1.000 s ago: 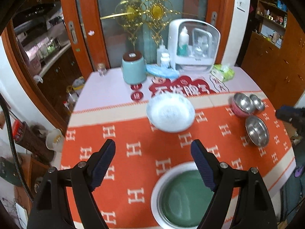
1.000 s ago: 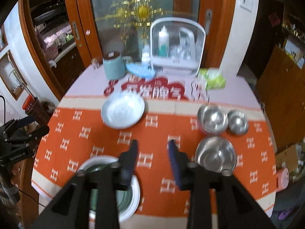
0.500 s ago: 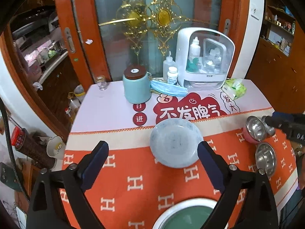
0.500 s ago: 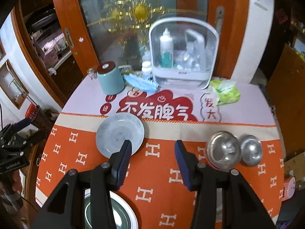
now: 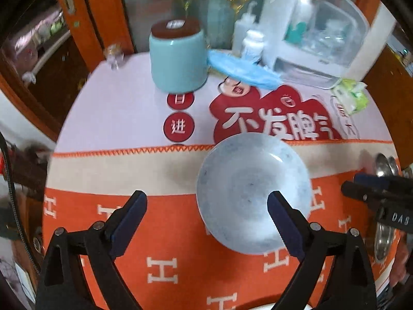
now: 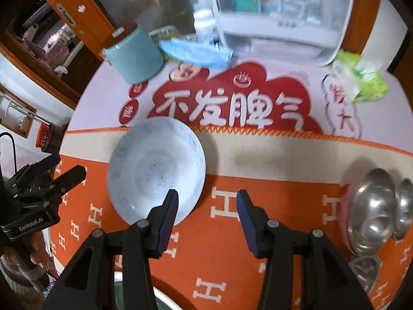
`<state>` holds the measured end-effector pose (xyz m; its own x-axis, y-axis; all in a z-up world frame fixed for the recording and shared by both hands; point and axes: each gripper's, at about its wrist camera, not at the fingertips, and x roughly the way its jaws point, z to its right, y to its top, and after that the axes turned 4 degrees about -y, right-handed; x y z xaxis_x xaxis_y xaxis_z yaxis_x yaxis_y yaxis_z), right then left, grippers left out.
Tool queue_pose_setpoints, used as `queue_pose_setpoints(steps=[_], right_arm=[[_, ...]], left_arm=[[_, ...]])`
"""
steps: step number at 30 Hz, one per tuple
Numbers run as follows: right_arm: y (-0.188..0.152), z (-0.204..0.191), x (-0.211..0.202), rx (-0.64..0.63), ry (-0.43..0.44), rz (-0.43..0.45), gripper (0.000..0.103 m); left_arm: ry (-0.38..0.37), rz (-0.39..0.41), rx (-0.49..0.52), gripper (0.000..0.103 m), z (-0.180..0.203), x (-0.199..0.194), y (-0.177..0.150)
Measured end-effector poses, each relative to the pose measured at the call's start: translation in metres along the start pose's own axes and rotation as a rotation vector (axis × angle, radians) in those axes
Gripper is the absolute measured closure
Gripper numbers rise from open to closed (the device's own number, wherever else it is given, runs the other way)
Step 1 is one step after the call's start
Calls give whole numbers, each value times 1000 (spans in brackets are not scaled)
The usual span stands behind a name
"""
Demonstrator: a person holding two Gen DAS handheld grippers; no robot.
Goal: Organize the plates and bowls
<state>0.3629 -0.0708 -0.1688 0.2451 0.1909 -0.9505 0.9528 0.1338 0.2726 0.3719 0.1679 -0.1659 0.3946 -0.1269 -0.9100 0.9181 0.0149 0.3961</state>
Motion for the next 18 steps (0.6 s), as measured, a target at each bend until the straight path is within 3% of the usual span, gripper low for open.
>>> queue_pose_setpoints(steps=[7, 14, 18], right_arm=[[9, 3, 47, 25, 37, -81, 56], [14, 6, 68, 49, 83, -118, 56], [16, 3, 75, 38, 85, -138, 67]], left_arm=[[4, -66, -51, 13, -12, 45, 4], [-9, -121, -60, 19, -15, 69, 3], [-30, -162, -69, 34, -17, 79, 4]])
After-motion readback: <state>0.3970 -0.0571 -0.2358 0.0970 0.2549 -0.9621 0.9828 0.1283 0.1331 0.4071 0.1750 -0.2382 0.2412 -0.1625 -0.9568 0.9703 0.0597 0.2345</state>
